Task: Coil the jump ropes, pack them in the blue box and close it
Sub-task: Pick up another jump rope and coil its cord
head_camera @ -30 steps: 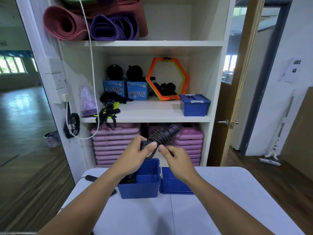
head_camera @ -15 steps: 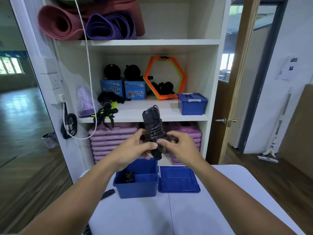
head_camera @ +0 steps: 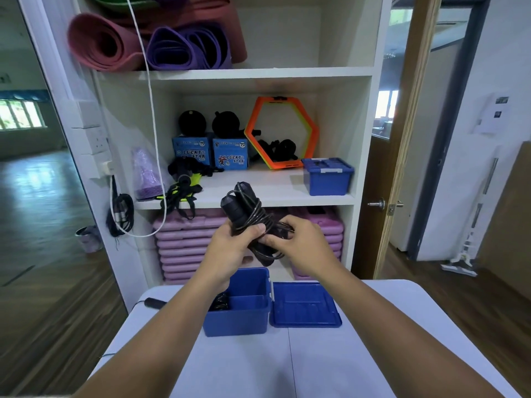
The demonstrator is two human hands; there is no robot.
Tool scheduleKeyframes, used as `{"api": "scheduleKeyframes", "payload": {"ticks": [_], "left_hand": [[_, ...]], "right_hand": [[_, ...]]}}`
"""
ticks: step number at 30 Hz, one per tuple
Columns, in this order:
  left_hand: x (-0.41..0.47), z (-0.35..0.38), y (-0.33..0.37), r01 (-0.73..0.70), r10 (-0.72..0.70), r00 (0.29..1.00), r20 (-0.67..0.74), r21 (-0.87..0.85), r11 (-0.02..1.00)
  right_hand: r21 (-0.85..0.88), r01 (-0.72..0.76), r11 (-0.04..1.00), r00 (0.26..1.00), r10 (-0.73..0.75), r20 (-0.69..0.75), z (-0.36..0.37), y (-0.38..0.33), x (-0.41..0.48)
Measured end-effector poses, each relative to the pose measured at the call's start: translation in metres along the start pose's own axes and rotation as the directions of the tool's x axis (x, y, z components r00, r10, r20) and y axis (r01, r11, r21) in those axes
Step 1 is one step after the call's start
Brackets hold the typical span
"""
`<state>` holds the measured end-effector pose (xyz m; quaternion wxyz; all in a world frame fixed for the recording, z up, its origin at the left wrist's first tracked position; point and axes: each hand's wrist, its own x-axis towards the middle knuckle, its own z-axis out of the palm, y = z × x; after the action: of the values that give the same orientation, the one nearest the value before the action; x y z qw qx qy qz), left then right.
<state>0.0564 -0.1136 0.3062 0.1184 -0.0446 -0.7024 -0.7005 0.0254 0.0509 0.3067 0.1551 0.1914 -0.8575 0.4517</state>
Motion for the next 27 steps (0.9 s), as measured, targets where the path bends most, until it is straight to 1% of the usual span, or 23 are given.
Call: {"api": "scheduleKeyframes", "payload": {"ticks": [2, 4, 7, 10, 13, 15, 17, 18, 19, 20, 24, 27], "left_hand": [[0.001, -0.001, -0.002, -0.021, 0.021, 0.999, -0.040, 0.011, 1.000], [0.001, 0.000, -0.002, -0.029, 0.027, 0.998, -0.063, -0.020, 0.999], [0.002, 0.003, -0.001, -0.026, 0.016, 0.994, -0.105, -0.098, 0.995], [0.004, 0.006, -0.004, -0.003, -0.018, 0.989, -0.150, -0.139, 0.990], [0.003, 0.010, -0.008, 0.026, -0.052, 0.986, -0.159, -0.159, 0.987], [0.001, 0.014, -0.010, 0.032, -0.062, 0.986, -0.154, -0.190, 0.981], [0.000, 0.016, -0.012, 0.023, -0.055, 0.987, -0.149, -0.206, 0.978], [0.000, 0.017, -0.013, 0.018, -0.046, 0.988, -0.146, -0.192, 0.981], [0.000, 0.017, -0.015, 0.013, -0.038, 0.989, -0.143, -0.169, 0.986], [-0.001, 0.017, -0.017, 0.014, -0.036, 0.989, -0.142, -0.153, 0.988], [-0.002, 0.011, -0.022, 0.064, -0.080, 0.991, -0.110, -0.139, 0.988], [-0.003, 0.006, -0.022, 0.092, -0.105, 0.990, -0.093, -0.133, 0.987]], "right_hand": [[0.009, -0.025, 1.000, 0.999, 0.025, 0.039, -0.005, 0.001, 0.003], [0.049, -0.050, 0.998, 0.997, 0.047, 0.061, -0.009, 0.002, 0.006], [0.079, -0.077, 0.994, 0.996, 0.074, 0.046, -0.015, 0.001, 0.009], [0.042, -0.077, 0.996, 0.997, 0.077, 0.006, -0.021, -0.001, 0.008], [0.130, -0.136, 0.982, 0.991, 0.135, 0.016, -0.018, -0.001, 0.003], [0.287, -0.208, 0.935, 0.978, 0.188, 0.094, -0.010, -0.001, -0.002], [0.507, -0.276, 0.817, 0.960, 0.205, 0.193, -0.005, -0.001, -0.004], [0.587, -0.305, 0.750, 0.951, 0.207, 0.230, -0.005, -0.001, -0.005], [0.632, -0.319, 0.706, 0.947, 0.210, 0.243, -0.005, -0.002, -0.006], [0.652, -0.330, 0.682, 0.944, 0.222, 0.244, -0.004, -0.001, -0.005], [0.659, -0.364, 0.658, 0.931, 0.273, 0.242, -0.001, 0.001, -0.004], [0.659, -0.408, 0.632, 0.913, 0.277, 0.300, 0.000, 0.004, -0.004]]}}
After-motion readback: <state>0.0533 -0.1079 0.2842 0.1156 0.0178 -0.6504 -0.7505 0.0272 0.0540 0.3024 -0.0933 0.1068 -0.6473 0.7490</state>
